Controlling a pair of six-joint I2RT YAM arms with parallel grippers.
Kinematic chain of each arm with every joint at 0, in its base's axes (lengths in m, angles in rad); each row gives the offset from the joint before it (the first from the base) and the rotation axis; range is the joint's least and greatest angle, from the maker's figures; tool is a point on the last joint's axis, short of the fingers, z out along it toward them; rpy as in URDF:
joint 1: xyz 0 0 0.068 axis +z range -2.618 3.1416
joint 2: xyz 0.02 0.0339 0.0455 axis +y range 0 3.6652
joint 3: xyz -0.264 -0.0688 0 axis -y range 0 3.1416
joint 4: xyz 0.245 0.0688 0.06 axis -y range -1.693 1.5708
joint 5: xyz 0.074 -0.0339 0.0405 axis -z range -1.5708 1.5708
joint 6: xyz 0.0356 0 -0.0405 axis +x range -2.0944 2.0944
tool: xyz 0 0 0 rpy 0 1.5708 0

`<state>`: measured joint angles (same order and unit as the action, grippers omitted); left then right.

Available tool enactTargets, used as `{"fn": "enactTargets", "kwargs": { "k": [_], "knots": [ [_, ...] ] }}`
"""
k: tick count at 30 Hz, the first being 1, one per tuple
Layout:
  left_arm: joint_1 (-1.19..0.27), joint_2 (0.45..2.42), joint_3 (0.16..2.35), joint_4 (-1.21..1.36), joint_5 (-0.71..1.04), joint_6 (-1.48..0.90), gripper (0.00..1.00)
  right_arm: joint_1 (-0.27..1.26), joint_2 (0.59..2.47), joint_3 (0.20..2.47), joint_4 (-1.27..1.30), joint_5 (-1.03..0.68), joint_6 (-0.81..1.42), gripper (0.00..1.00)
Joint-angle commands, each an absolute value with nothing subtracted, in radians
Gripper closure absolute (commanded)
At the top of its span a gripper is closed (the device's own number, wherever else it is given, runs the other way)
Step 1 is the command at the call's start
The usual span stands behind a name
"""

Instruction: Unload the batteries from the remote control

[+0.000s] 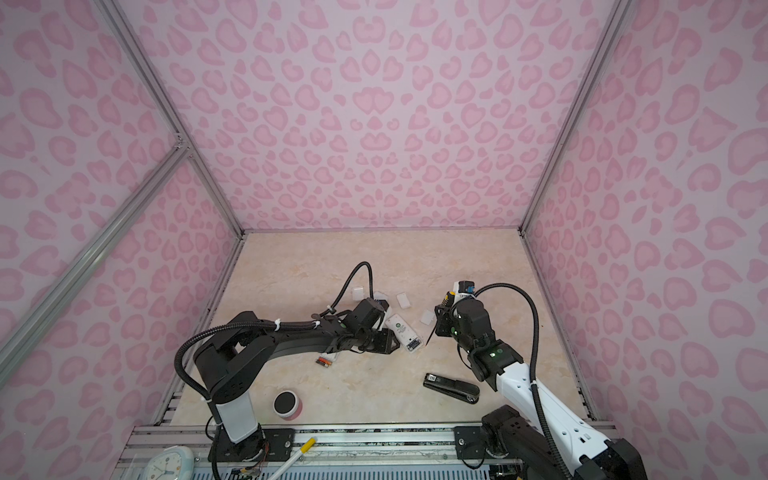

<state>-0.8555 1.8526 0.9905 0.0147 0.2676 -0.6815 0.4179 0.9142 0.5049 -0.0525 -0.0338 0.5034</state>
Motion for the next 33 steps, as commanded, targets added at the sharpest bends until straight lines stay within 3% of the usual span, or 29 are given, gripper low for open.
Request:
{"fn": "enactTargets", "kwargs": {
  "k": [1,17,24,33],
  "knots": [
    [-0.836,1.891,1.017,0.039,0.282,-0.701,0.57,0.418,0.918,0.494,-0.033,0.007,0.477,1.0],
    [-0.745,2.018,1.194,0.036,0.376,-0.637,0.56,0.534,1.048,0.491,0.119,-0.019,0.489,1.0],
    [-0.745,2.037,1.227,0.046,0.409,-0.622,0.56,0.548,1.014,0.489,0.124,-0.002,0.465,1.0],
    [-0.737,1.972,1.247,0.017,0.399,-0.571,0.48,0.602,1.071,0.461,0.319,-0.169,0.286,1.0]
  ]
}}
